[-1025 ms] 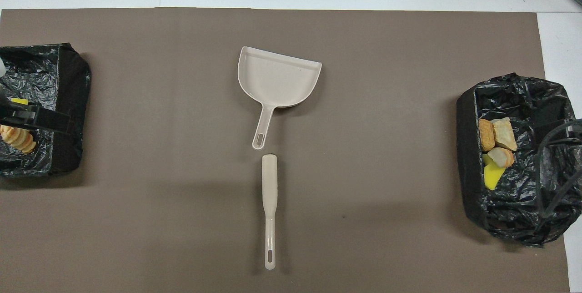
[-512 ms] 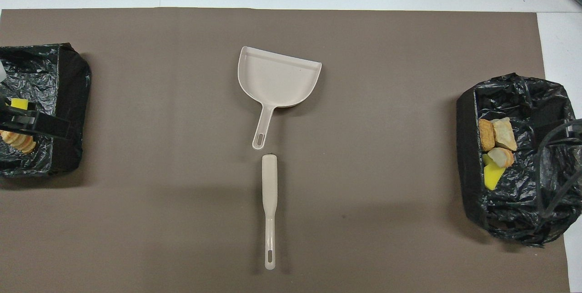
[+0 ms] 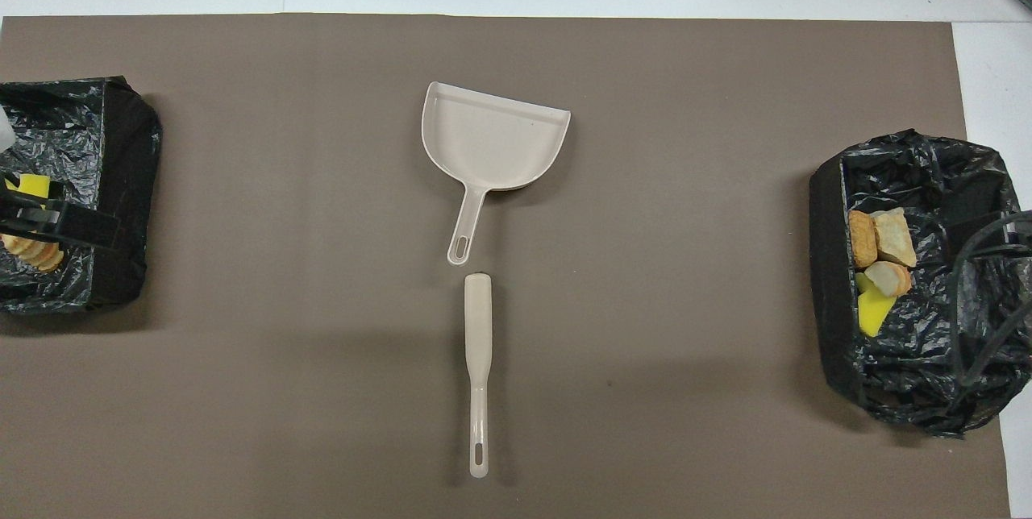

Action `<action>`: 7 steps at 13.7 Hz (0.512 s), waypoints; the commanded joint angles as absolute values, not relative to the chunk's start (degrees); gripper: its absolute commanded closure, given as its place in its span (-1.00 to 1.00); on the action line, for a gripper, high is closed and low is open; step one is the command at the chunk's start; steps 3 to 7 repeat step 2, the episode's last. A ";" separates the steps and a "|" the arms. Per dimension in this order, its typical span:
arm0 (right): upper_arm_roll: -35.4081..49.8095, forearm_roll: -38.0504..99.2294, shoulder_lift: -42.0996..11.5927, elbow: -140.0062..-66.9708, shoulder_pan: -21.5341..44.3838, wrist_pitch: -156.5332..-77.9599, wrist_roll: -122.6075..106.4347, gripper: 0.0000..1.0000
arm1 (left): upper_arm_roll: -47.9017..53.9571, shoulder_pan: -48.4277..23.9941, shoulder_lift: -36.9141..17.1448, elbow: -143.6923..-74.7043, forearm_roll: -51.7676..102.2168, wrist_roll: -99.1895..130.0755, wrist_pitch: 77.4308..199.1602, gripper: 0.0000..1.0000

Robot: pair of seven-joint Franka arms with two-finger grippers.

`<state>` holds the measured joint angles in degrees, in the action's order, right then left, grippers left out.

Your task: Sweep and dump trash in bin

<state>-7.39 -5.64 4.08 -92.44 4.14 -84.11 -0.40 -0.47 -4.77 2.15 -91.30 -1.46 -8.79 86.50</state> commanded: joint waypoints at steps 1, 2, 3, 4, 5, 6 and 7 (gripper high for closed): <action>-7.38 -4.83 5.36 -93.78 4.04 -84.55 -0.62 -1.00 | 0.09 -4.48 2.90 -91.58 -2.29 -8.88 85.43 -1.00; -7.38 -4.83 5.36 -93.78 4.04 -84.55 -0.62 -1.00 | 0.09 -4.40 2.99 -91.67 -2.20 -8.88 85.26 -1.00; -7.38 -4.83 5.36 -93.78 4.04 -84.55 -0.62 -1.00 | 0.09 -4.40 2.99 -91.67 -2.20 -8.88 85.26 -1.00; -7.38 -4.83 5.36 -93.78 4.04 -84.55 -0.62 -1.00 | 0.09 -4.40 2.99 -91.67 -2.20 -8.88 85.26 -1.00; -7.38 -4.83 5.36 -93.78 4.04 -84.55 -0.62 -1.00 | 0.09 -4.40 2.99 -91.67 -2.20 -8.88 85.26 -1.00; -7.38 -4.83 5.36 -93.78 4.04 -84.55 -0.62 -1.00 | 0.09 -4.40 2.99 -91.67 -2.20 -8.88 85.26 -1.00; -7.38 -4.83 5.36 -93.78 4.04 -84.55 -0.62 -1.00 | 0.09 -4.40 2.99 -91.67 -2.20 -8.88 85.26 -1.00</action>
